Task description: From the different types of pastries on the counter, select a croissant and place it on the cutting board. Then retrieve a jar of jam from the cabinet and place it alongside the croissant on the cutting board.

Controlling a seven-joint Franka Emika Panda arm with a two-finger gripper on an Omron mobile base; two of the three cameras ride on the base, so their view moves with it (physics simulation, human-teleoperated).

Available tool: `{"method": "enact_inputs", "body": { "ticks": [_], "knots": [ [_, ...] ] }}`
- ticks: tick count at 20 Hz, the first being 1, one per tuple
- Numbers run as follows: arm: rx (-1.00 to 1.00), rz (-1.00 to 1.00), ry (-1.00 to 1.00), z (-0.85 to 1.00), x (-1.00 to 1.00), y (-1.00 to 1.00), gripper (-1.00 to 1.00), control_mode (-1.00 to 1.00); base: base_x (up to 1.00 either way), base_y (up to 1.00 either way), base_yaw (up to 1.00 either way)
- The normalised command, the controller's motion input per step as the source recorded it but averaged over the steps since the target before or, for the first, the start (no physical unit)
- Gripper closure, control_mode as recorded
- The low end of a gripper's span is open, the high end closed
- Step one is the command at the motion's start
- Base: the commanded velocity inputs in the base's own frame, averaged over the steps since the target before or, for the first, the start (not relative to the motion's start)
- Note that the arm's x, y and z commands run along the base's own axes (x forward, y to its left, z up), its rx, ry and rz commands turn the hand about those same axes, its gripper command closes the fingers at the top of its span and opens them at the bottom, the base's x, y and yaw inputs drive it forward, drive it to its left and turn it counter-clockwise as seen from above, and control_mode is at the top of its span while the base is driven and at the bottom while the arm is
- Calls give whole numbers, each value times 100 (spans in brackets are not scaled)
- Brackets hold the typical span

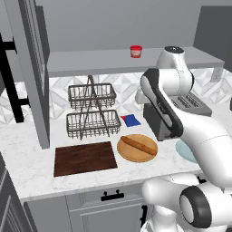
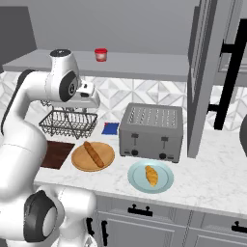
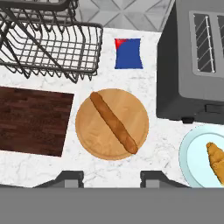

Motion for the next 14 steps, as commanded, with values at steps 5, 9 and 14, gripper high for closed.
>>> {"method": "enact_inputs", "body": {
  "ticks": [5, 9, 14],
  "knots": [
    [0, 0, -18, -12, -37, -30, -100, -100, 0, 0, 0],
    [0, 0, -20, -20, -88, -96, -100, -100, 0, 0, 0],
    [13, -3, -1, -46, -56, -100, -100, -100, 0, 0, 0]
  ]
}}
